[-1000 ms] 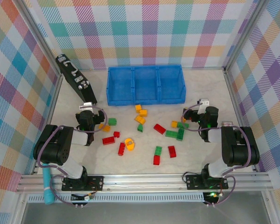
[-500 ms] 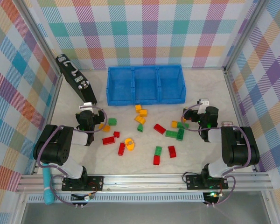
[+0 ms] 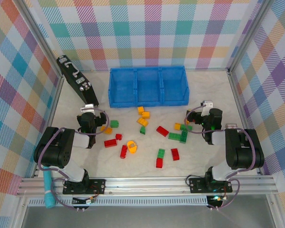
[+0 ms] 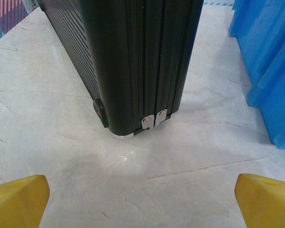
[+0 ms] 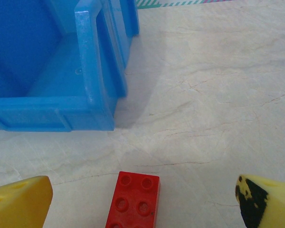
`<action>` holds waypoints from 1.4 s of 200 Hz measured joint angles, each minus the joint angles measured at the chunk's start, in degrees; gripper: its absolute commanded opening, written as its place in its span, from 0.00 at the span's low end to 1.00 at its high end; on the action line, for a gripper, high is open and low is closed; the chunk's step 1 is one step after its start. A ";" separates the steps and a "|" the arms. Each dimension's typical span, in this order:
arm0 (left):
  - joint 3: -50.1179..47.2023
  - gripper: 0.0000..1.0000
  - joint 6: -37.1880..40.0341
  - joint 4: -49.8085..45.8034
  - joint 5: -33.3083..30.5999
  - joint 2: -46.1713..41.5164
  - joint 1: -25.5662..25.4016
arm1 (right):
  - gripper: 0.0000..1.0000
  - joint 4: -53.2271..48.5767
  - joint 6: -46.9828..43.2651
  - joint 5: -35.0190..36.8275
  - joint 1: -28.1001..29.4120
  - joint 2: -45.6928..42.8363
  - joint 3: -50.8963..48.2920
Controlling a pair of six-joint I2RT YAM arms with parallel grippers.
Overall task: Sort the legos into containers by color
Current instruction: Pick up the lego from the middle-right of the table.
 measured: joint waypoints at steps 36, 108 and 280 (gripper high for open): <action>0.00 1.00 0.00 0.00 -0.04 0.00 0.00 | 0.99 -11.32 1.20 1.95 0.00 -7.23 2.75; 27.23 1.00 1.31 -36.85 -4.20 -11.28 -3.39 | 0.99 -48.89 11.65 0.66 0.00 -8.44 28.79; 60.02 1.00 5.60 -90.75 20.20 -27.21 -16.33 | 0.79 -69.22 18.45 -0.28 1.64 12.48 36.94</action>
